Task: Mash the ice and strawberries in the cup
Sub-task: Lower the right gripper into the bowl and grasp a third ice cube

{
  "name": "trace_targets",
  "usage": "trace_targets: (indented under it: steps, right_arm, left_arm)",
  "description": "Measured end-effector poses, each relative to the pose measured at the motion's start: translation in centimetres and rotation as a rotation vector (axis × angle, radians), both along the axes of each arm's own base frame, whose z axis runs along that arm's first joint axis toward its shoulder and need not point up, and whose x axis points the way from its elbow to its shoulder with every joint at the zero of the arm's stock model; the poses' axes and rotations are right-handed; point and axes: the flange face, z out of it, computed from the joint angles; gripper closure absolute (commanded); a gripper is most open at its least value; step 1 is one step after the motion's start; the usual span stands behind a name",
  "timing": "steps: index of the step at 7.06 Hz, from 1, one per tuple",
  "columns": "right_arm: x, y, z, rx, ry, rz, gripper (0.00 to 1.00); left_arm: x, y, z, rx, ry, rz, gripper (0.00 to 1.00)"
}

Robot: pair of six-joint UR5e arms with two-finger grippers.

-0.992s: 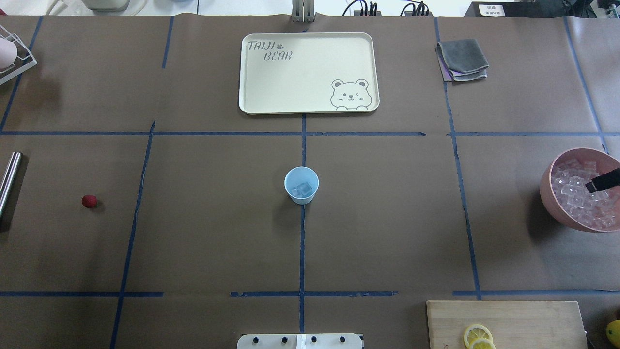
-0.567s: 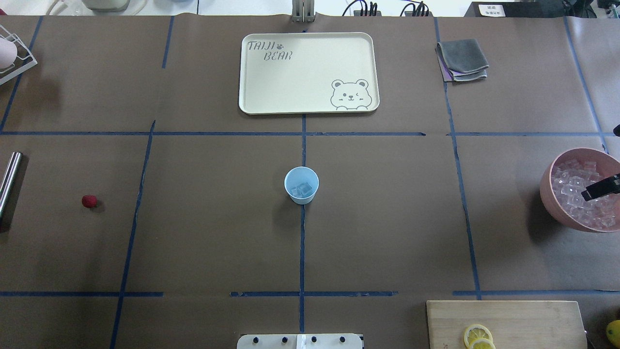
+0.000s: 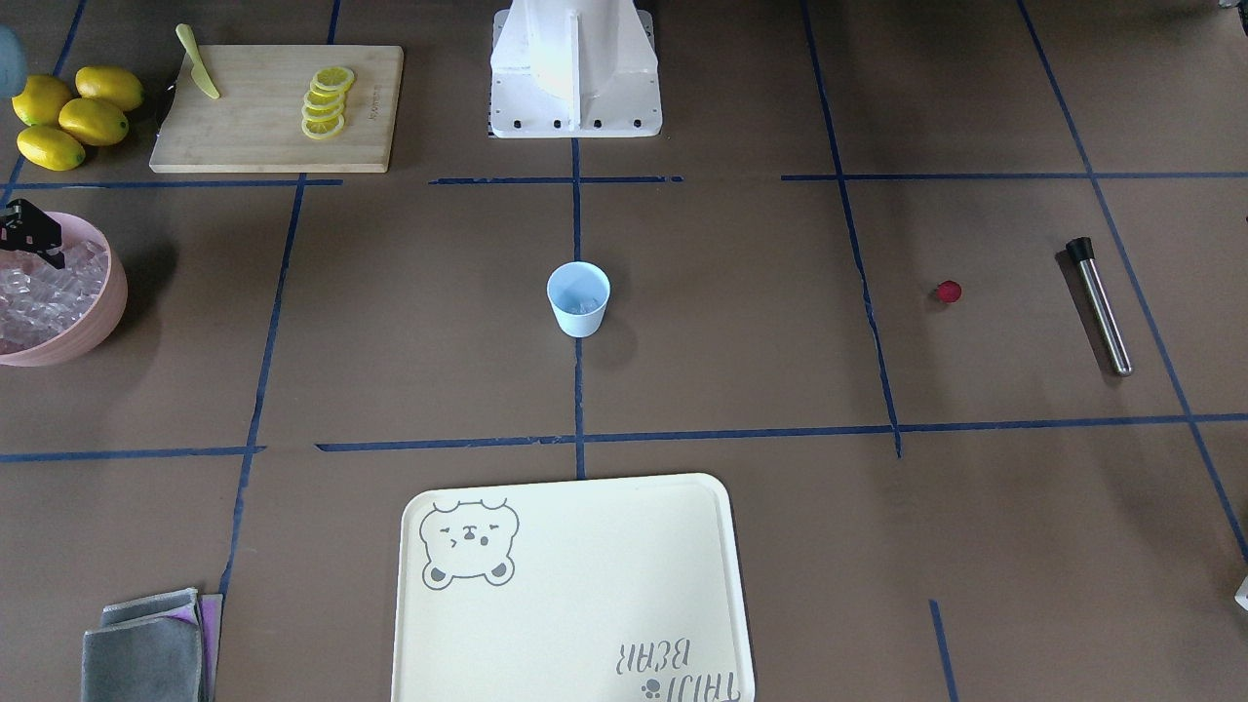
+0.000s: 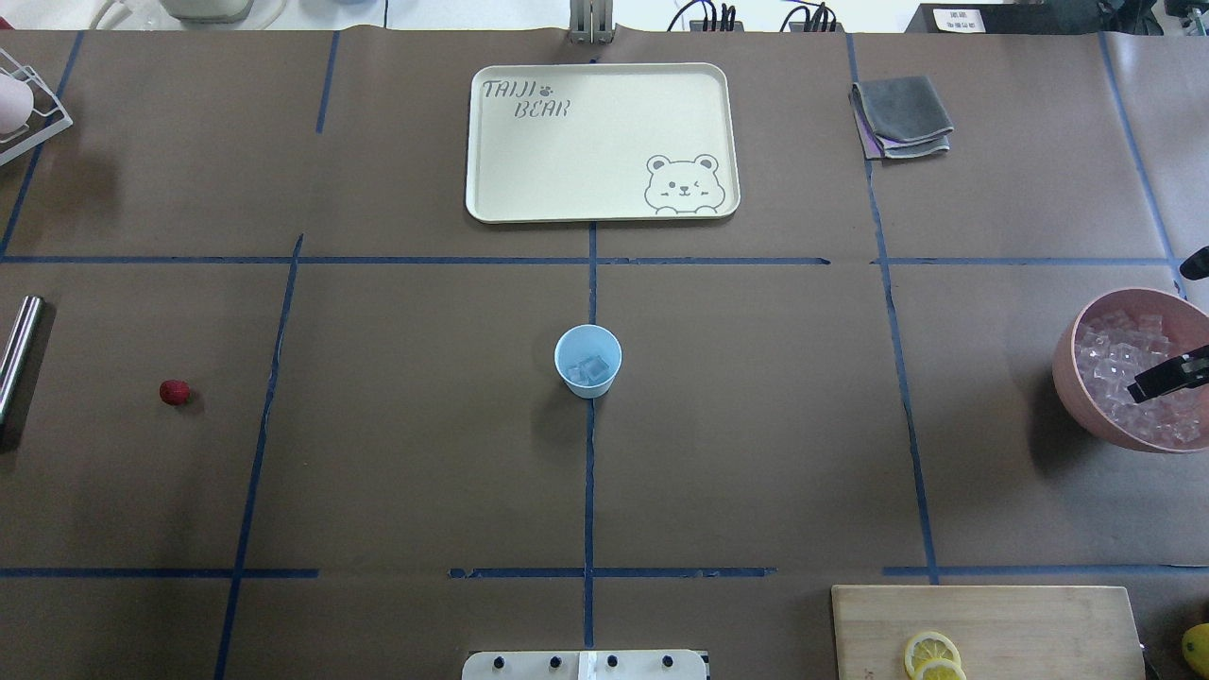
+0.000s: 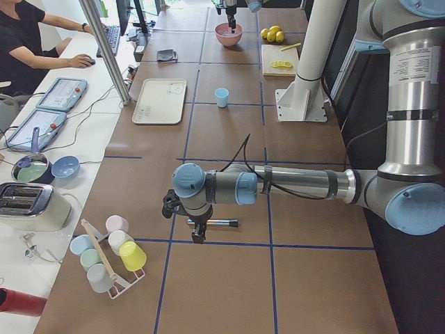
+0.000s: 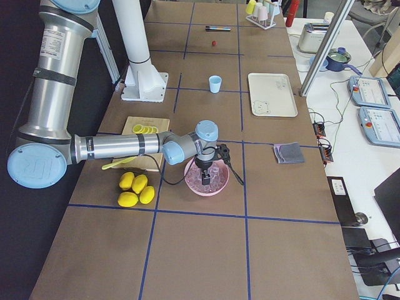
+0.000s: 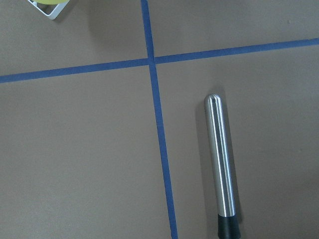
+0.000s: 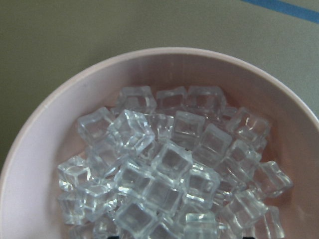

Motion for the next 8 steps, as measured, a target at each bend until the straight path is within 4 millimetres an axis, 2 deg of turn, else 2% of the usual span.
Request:
trace_targets:
  steps: [1,3,4,6,8]
  right_arm:
    - [0.0,0.0,0.2,0.003,0.009,0.002,0.37]
    - [0.1,-0.1,0.4,0.006,0.017,0.003,0.87]
    - [0.1,-0.1,0.3,0.009,0.017,0.001,0.98]
    - [0.1,-0.3,-0.1,0.034,0.005,0.001,1.0]
    - [0.7,-0.6,-2.8,0.092,-0.034,0.018,1.0]
  left_arm:
    - [0.0,0.0,0.0,0.0,0.0,0.0,0.0]
    - [0.0,0.0,-0.1,0.001,0.0,-0.001,0.0]
    - [0.0,0.0,-0.1,0.001,0.0,-0.001,0.0]
    - [-0.1,0.0,0.0,0.0,0.0,-0.002,0.0]
    - [-0.1,0.0,0.0,0.0,0.0,-0.002,0.0]
